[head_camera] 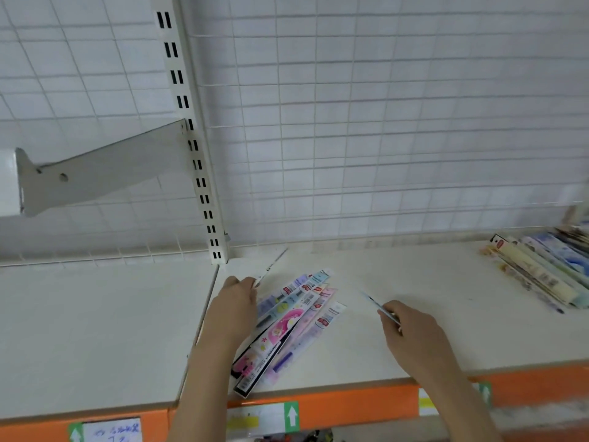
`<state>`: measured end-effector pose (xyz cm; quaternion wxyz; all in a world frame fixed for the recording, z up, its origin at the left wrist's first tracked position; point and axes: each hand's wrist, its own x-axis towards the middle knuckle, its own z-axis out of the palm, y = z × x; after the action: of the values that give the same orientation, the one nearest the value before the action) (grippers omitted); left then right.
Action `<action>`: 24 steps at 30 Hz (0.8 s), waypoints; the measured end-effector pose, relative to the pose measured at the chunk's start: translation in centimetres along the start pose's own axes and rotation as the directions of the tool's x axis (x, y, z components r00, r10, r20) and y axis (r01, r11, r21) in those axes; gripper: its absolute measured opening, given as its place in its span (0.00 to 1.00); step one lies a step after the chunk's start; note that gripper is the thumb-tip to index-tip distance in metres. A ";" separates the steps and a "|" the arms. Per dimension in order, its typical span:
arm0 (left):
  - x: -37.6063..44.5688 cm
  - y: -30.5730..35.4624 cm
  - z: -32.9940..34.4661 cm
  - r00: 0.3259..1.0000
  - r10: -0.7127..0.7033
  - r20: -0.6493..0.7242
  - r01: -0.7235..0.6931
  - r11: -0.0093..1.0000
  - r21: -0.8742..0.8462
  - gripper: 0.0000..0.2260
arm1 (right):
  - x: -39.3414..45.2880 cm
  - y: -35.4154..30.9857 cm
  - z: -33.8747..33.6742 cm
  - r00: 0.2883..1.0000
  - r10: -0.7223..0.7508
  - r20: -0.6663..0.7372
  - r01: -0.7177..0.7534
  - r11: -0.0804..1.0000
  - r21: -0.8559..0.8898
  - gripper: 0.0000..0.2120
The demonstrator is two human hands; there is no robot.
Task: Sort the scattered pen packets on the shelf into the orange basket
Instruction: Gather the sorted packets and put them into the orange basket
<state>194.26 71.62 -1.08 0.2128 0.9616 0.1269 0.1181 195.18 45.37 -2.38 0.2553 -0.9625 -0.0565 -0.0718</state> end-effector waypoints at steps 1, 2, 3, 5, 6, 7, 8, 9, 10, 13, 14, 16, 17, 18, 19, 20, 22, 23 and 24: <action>0.2 0.2 0.2 1.000 0.000 0.022 0.000 1.000 0.012 0.12 | -0.1 0.2 -0.1 1.000 0.001 0.005 -0.001 1.000 -0.003 0.08; 0.3 0.5 0.4 0.999 -0.005 0.040 0.004 1.000 0.022 0.11 | -0.1 0.4 -0.2 1.000 0.001 0.011 -0.001 1.000 -0.004 0.08; 0.3 0.7 0.6 0.998 -0.018 0.060 0.017 0.999 0.028 0.11 | -0.2 0.6 -0.3 1.000 -0.001 0.016 0.001 1.000 -0.004 0.08; 0.4 1.0 1.0 0.992 -0.064 0.105 0.059 0.997 0.043 0.12 | -0.3 0.8 -0.4 1.000 0.003 0.030 -0.003 1.000 0.001 0.07; 0.5 1.1 1.2 0.988 -0.086 0.128 0.079 0.995 0.053 0.13 | -0.3 0.9 -0.4 0.999 0.006 0.036 -0.006 1.000 0.004 0.08; 0.5 1.2 1.4 0.984 -0.101 0.146 0.094 0.994 0.055 0.13 | -0.4 1.0 -0.3 0.999 0.007 0.041 -0.007 1.000 0.005 0.08; 0.5 1.2 1.5 0.981 -0.112 0.159 0.106 0.993 0.046 0.13 | -0.3 1.0 -0.3 0.999 0.004 0.042 -0.004 1.000 0.005 0.08; 0.5 1.3 1.5 0.979 -0.123 0.166 0.118 0.992 0.037 0.12 | -0.3 1.0 -0.3 0.999 0.003 0.041 -0.003 1.000 0.006 0.08; 0.4 1.4 1.3 0.977 -0.129 0.170 0.125 0.992 0.035 0.12 | -0.2 1.0 -0.2 0.999 0.003 0.041 -0.004 1.000 0.008 0.08; 0.5 0.9 0.9 0.979 -0.109 0.172 0.099 0.993 0.064 0.09 | 0.1 0.6 0.1 0.999 -0.016 0.045 0.016 1.000 0.006 0.07; 0.4 0.5 0.8 0.979 -0.098 0.179 0.085 0.993 0.080 0.12 | 0.3 0.3 0.3 0.999 -0.026 0.046 0.026 1.000 0.008 0.07; 0.1 0.0 0.5 0.980 -0.062 0.191 0.046 0.995 0.090 0.16 | 0.3 0.1 0.7 0.998 -0.045 0.041 0.044 0.999 0.013 0.07; 0.0 -0.1 0.3 0.982 -0.040 0.186 0.026 0.997 0.077 0.16 | 0.4 -0.1 0.8 0.998 -0.051 0.039 0.050 0.999 0.018 0.06; -0.2 -0.2 0.0 0.985 -0.021 0.170 0.012 0.998 0.058 0.16 | 0.4 -0.2 0.8 0.997 -0.059 0.041 0.058 0.998 0.022 0.06; -0.3 -0.3 -0.3 0.988 -0.008 0.152 0.003 1.000 0.030 0.16 | 0.5 -0.4 0.9 0.997 -0.066 0.042 0.065 0.998 0.023 0.06; -0.4 -0.4 -0.7 0.991 -0.003 0.135 0.003 1.000 -0.004 0.15 | 0.6 -0.5 1.0 0.997 -0.074 0.038 0.073 0.997 0.020 0.06; -0.7 -1.0 -1.5 0.995 -0.017 0.094 0.025 0.996 -0.087 0.09 | 0.8 -1.1 1.2 0.995 -0.090 0.037 0.090 0.996 0.006 0.07; -0.9 -1.5 -1.9 0.997 -0.032 0.074 0.042 0.991 -0.126 0.05 | 1.0 -1.4 1.5 0.994 -0.099 0.040 0.099 0.995 0.003 0.08; -1.1 -1.9 -2.3 0.997 -0.047 0.056 0.055 0.986 -0.159 0.03 | 1.1 -1.8 1.7 0.993 -0.111 0.042 0.110 0.994 0.003 0.08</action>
<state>192.22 73.85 -0.12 0.2958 0.9405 0.1361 0.0974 196.17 47.87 -2.79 0.2501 -0.9591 -0.1150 -0.0657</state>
